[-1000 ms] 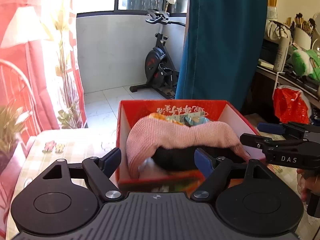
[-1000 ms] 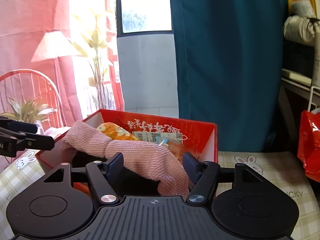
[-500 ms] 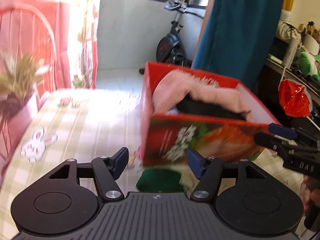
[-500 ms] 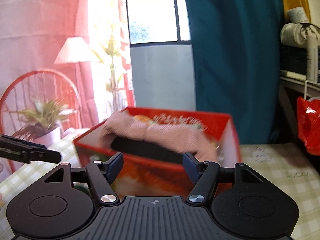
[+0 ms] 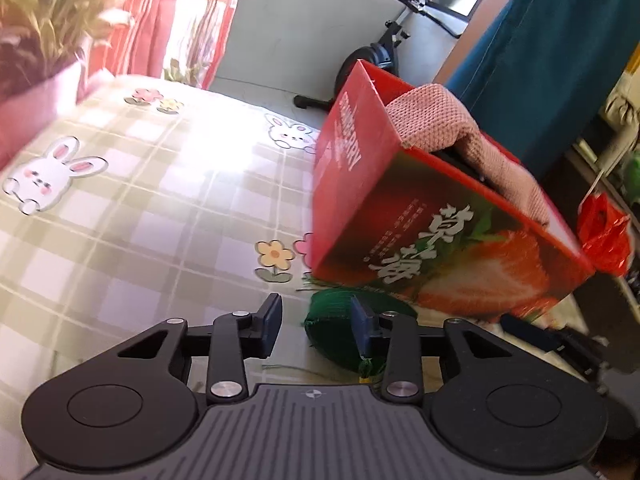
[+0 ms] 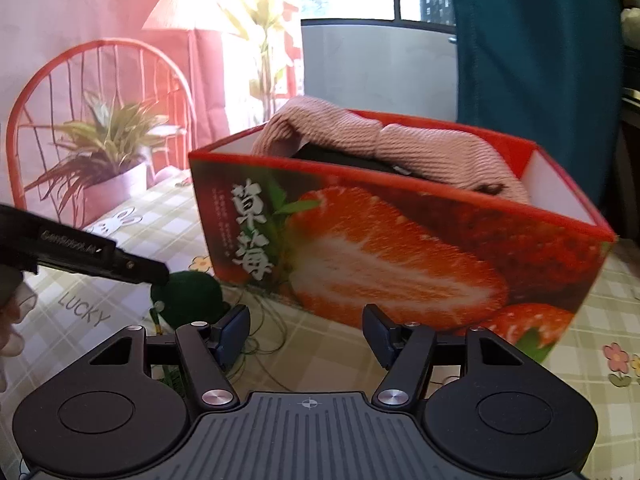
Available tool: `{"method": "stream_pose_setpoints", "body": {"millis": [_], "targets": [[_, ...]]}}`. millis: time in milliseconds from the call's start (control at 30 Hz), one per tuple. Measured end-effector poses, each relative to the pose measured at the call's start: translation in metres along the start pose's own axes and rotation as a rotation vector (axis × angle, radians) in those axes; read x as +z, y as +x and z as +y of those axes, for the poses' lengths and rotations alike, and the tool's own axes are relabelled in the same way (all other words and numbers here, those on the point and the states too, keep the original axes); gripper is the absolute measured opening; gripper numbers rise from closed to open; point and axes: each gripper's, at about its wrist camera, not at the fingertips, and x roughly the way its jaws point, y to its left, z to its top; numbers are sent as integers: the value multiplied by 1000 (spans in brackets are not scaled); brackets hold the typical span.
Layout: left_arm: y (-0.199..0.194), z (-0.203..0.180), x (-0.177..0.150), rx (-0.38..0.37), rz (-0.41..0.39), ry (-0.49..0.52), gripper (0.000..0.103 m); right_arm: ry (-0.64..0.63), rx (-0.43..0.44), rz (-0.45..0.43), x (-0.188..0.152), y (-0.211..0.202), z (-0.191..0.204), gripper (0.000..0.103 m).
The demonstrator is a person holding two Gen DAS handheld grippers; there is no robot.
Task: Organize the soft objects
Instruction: 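Move the left tool down to the green felt tassel ornament, then close the left tool on the green tassel ornament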
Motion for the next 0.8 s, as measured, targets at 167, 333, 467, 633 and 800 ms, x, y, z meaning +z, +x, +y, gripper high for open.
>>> {"method": "stream_pose_setpoints", "body": {"millis": [167,333,467,633,800], "targets": [[9,-13,-2,-55,27,18,34,-12,23,34,-8,9,2,59],[22,-37,-9,-107,61,45,34,-38,52,57,-14,12,4,59],[31,-57,-17,-139,86,77,34,-70,69,60,-19,10,6,59],[36,-75,-26,-158,102,93,34,-93,50,56,-23,6,0,50],[43,-93,-33,-173,114,102,34,-43,45,50,-31,2,-14,48]]}}
